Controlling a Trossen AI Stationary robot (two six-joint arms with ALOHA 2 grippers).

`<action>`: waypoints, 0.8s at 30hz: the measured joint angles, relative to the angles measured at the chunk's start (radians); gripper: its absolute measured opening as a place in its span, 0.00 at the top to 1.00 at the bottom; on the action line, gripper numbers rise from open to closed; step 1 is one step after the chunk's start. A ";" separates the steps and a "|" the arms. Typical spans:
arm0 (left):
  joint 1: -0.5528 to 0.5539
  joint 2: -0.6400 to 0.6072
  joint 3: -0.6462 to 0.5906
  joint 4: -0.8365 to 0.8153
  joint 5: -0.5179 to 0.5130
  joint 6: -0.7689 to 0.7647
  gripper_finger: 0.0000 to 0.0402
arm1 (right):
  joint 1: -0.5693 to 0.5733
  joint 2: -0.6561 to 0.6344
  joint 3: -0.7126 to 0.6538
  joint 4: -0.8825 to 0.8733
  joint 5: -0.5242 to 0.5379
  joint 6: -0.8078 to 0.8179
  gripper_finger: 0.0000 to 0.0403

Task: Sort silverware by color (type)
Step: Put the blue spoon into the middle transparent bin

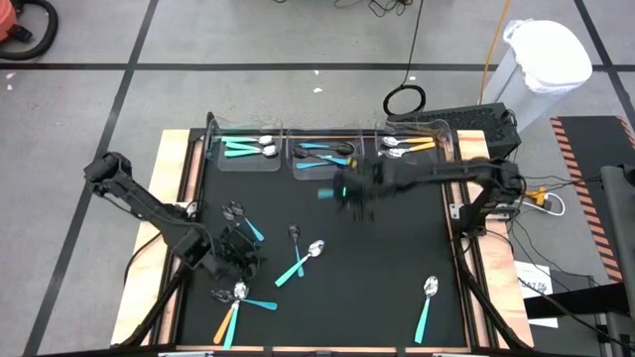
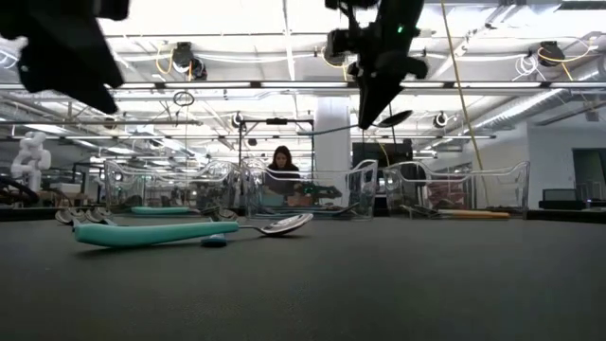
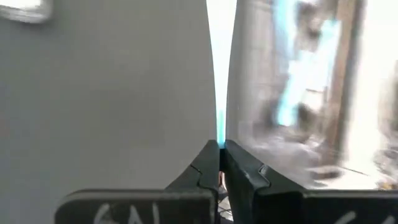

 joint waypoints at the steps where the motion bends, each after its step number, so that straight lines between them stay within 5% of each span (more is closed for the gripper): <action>1: 0.023 -0.003 0.000 0.000 0.008 0.011 0.47 | -0.040 -0.007 0.000 0.006 0.002 -0.033 0.98; 14: 0.355 -0.070 0.000 0.029 0.140 0.180 0.47 | -0.413 0.042 0.000 0.260 -0.135 -0.370 0.98; 24: 0.494 -0.084 0.000 0.032 0.146 0.181 0.47 | -0.497 0.133 0.000 0.403 -0.273 -0.449 0.98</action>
